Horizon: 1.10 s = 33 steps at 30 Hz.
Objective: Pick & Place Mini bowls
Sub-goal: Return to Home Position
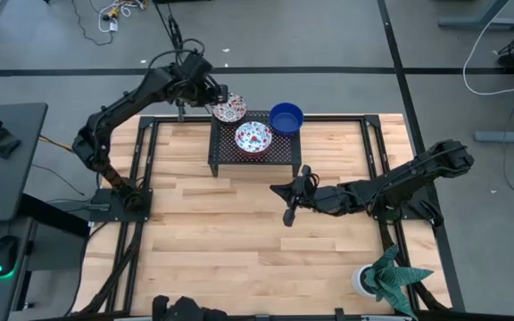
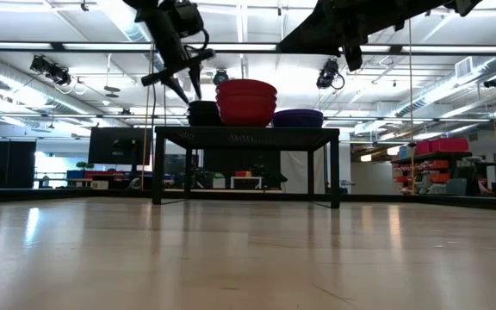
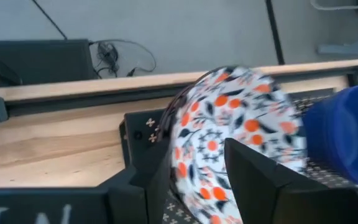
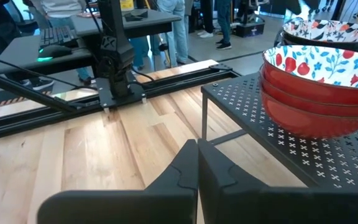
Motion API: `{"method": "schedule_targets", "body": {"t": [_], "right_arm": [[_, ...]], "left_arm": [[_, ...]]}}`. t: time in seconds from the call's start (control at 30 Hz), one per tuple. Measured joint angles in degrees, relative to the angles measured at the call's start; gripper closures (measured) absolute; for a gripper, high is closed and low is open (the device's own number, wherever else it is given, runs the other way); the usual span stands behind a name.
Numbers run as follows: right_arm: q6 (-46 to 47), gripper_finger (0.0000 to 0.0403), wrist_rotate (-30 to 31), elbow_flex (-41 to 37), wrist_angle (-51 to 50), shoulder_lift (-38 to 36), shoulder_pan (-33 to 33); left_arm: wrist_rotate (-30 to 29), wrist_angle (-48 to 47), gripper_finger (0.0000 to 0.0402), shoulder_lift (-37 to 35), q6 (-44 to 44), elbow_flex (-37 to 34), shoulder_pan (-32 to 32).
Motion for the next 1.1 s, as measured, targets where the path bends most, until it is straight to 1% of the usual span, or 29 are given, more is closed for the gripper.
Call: {"method": "schedule_targets", "body": {"t": [0.1,0.23,0.33,0.43,0.57,0.7,0.77,0.83,0.9,0.97,1.03,1.1], "right_arm": [[0.00,0.0403,0.00,0.00,0.00,0.00,0.00],[0.01,0.0403,0.00,0.00,-0.04,0.00,0.00],[0.33,0.0403,0.00,0.00,-0.28,0.00,0.00],[0.38,0.0403,0.00,0.00,-0.65,0.00,0.17],[0.44,0.0403,0.02,0.00,-2.19,0.00,0.96],[0.42,0.0403,0.04,0.00,-3.78,0.00,2.13],[0.43,0.0403,0.20,0.00,-4.93,0.00,2.92],[0.59,0.0403,0.24,0.00,-6.06,0.00,3.93],[1.36,0.0403,0.87,0.00,-7.73,0.00,5.23],[2.08,0.0403,2.08,0.00,-9.86,0.00,6.80],[2.95,0.0403,3.36,-0.02,-12.28,0.00,8.32],[3.98,0.0403,3.61,-0.02,-15.21,-0.03,9.64]], "left_arm": [[-0.02,-1.76,0.0242,0.02,0.00,2.48,-0.29],[-0.07,-3.66,0.0253,0.04,0.02,4.58,-0.99],[-0.68,-4.84,0.0272,0.18,0.41,4.56,-1.57],[-3.24,-4.77,0.0300,0.55,2.38,4.56,-2.58],[-9.01,-4.76,0.0348,0.21,8.70,4.54,-4.72],[-15.72,-4.87,0.0392,-0.44,16.00,4.54,-9.42],[-20.04,-5.21,0.0395,-0.39,18.22,4.52,-12.37],[-22.67,-4.99,0.0393,-0.59,20.48,4.39,-14.95],[-23.13,-3.28,0.0395,-1.95,21.87,2.54,-16.82],[-22.98,-0.99,0.0397,-4.99,22.55,-1.65,-17.97],[-22.86,1.89,0.0396,-9.55,22.56,-7.54,-18.82],[-22.09,5.68,0.0395,-15.53,22.51,-15.38,-19.59]]}}
